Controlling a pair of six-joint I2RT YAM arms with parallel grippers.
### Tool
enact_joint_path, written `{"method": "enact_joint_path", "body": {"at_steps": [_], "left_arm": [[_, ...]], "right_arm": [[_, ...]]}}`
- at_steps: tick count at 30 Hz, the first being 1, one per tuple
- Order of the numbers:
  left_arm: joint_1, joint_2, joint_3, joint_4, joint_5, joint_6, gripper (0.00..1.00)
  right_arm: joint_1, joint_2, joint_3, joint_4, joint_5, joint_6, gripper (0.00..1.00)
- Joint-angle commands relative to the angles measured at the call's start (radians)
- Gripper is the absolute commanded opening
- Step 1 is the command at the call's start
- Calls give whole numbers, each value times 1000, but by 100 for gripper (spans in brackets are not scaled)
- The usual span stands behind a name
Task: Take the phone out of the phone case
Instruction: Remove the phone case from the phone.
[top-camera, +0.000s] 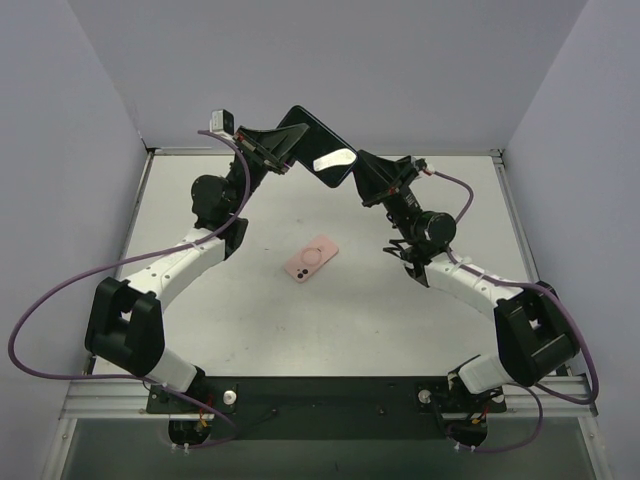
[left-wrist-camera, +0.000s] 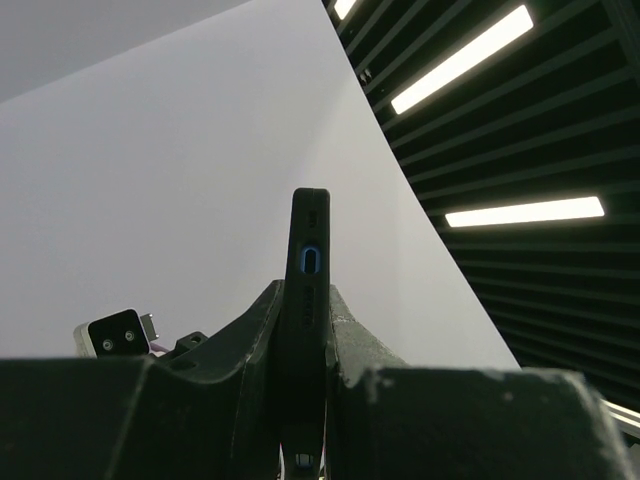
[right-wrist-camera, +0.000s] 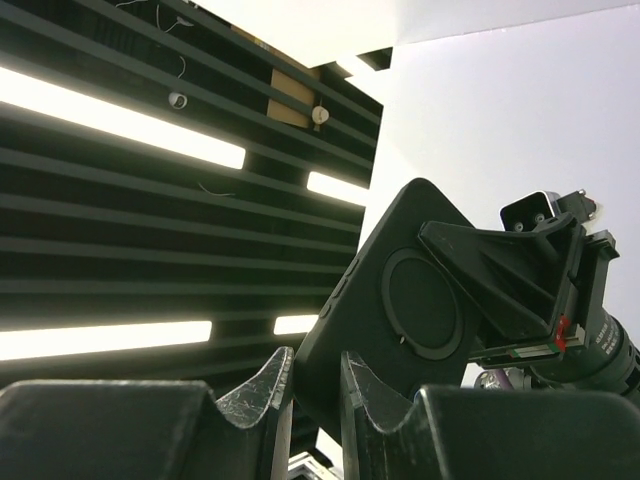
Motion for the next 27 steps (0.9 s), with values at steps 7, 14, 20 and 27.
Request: {"method": "enact_joint_path", "body": {"at_steps": [7,14,20,27], "left_arm": [[-93,-126,145,587,107,-155,0],[-104,-123,150,558,75,-167,0],[-128,-71,188,576,49,-205,0],[-133,-82,205,569,50,-189,0]], "right_arm": [[62,120,-27,66,-57,79,0],[73,152,-76,66,-68,47,0],[83,171,-107,64,-76,25,0],[86,209,-116,67,-77,41,0]]}}
